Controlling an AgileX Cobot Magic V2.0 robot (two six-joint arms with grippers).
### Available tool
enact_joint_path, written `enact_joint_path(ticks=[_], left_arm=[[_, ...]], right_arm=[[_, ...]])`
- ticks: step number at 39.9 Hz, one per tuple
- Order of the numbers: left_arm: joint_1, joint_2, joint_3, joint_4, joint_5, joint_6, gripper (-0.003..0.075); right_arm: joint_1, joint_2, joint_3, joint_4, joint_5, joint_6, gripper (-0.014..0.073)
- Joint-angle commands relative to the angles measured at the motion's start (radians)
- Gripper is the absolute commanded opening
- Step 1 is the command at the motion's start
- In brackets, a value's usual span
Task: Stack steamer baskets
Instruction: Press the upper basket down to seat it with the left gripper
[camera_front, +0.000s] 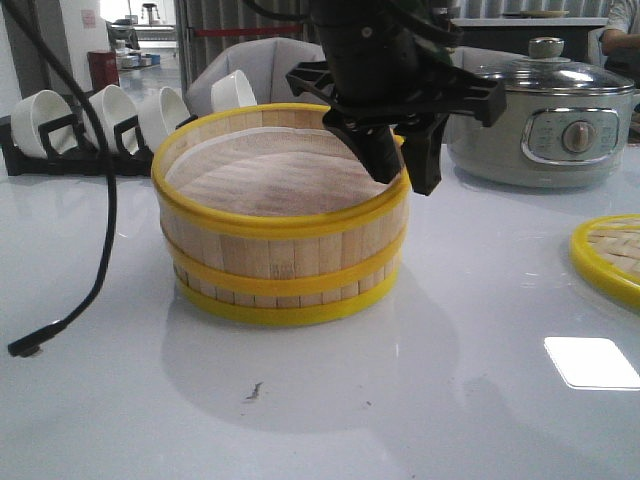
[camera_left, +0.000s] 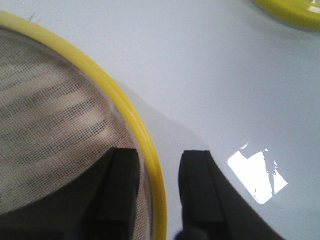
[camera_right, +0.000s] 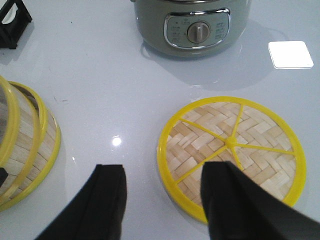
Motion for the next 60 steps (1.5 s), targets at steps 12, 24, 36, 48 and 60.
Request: enact_joint_path(ticks=[12, 24, 36, 48, 60], left_arm=[[-0.006, -0.029, -0.031, 0.000, -0.016, 0.003, 0.0291], [-0.006, -0.006, -0.031, 0.000, -0.011, 0.003, 0.0291], [-0.006, -0.006, -0.033, 0.005, -0.028, 0.003, 0.0080], [-0.006, -0.006, -0.054, 0.063, -0.028, 0.003, 0.0091], [-0.006, -0.006, -0.101, 0.085, -0.024, 0.003, 0.0090]], right_arm=[[-0.002, -0.007, -0.039, -0.003, -0.072, -0.003, 0.0445], [-0.002, -0.007, -0.039, -0.003, -0.072, -0.003, 0.0445], [-0.002, -0.007, -0.039, -0.003, -0.075, -0.003, 0.0445], [-0.002, -0.007, -0.039, -0.003, -0.076, -0.003, 0.0445], [-0.002, -0.007, -0.039, -0.003, -0.076, -0.003, 0.0445]])
